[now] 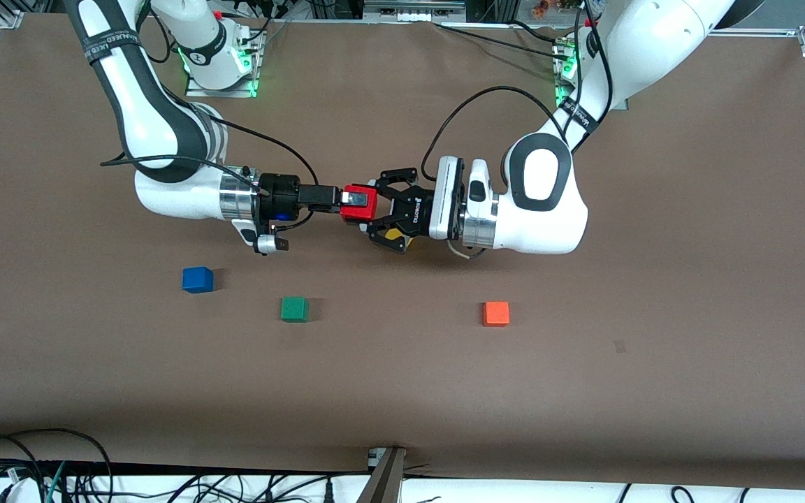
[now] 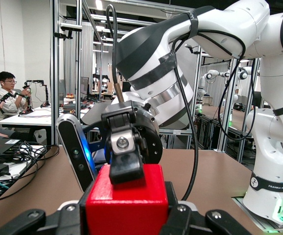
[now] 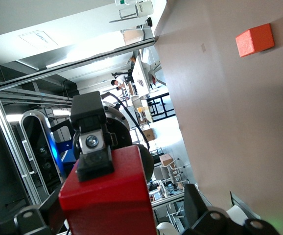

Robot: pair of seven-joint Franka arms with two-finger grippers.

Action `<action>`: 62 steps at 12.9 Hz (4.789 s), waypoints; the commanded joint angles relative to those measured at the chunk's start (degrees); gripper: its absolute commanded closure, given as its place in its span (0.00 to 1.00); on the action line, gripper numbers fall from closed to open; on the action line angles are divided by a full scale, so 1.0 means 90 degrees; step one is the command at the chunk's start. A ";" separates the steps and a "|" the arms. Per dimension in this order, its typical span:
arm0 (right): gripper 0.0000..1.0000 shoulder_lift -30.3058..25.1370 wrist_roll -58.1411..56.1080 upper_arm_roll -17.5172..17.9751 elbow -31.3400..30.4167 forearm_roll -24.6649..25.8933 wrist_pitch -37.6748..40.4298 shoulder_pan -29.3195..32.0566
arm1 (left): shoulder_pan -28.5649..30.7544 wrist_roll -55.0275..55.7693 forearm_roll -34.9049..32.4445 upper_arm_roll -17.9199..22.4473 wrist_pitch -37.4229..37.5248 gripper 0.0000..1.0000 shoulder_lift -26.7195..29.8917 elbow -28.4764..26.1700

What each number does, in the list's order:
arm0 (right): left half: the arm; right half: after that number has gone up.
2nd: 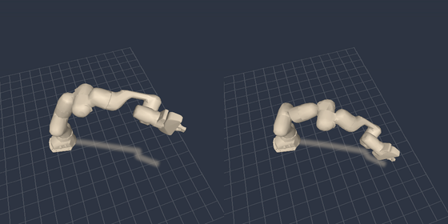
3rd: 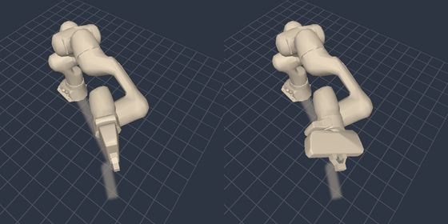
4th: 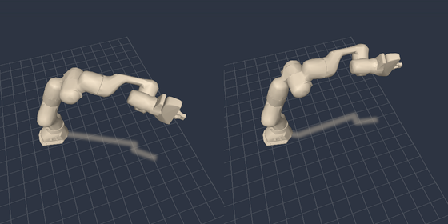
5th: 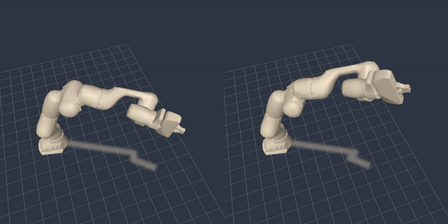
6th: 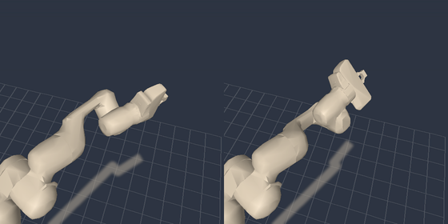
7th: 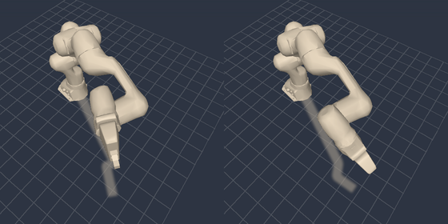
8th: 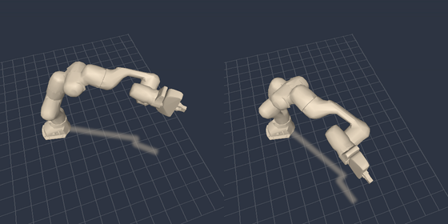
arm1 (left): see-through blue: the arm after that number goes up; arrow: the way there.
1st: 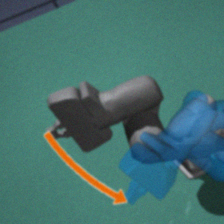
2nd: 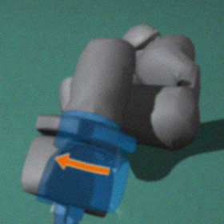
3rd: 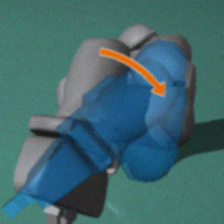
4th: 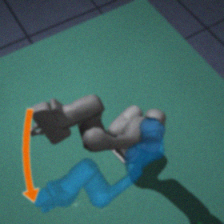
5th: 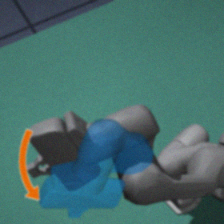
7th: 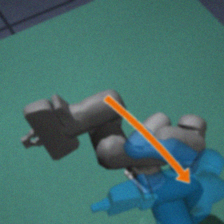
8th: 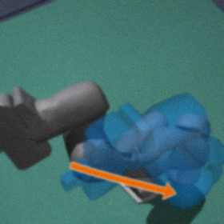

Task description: Pass red block to right arm, stack on blue

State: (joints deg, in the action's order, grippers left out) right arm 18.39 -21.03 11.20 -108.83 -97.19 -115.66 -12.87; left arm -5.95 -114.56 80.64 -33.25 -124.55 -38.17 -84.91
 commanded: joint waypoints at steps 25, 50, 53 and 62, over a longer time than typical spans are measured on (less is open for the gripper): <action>1.00 -0.0432 -0.1140 -0.0180 -0.0164 -0.0168 -0.0274 0.0043 | 0.0056 -0.0445 0.0736 -0.0046 0.0234 0.00 -0.0056 0.0011; 1.00 -0.0442 -0.0828 -0.2768 0.0158 0.6038 0.1320 0.0121 | 0.1842 0.5158 -0.3496 -0.0192 0.1053 0.00 0.0560 0.0215; 1.00 -0.0412 0.0213 -0.2759 0.0294 0.7794 0.0753 0.0043 | 0.2047 0.6337 -0.4689 -0.0134 0.1931 0.00 0.0560 0.0401; 1.00 0.0027 0.1331 -0.2749 -0.0240 0.9919 -0.1598 -0.0416 | 0.2331 1.1325 -0.8447 -0.0104 0.4051 0.00 0.1720 0.0431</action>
State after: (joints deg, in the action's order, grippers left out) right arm 19.36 -10.41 -13.43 -107.80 -10.25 -125.28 -15.78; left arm 15.20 -22.18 11.80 -34.51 -91.57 -27.46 -79.99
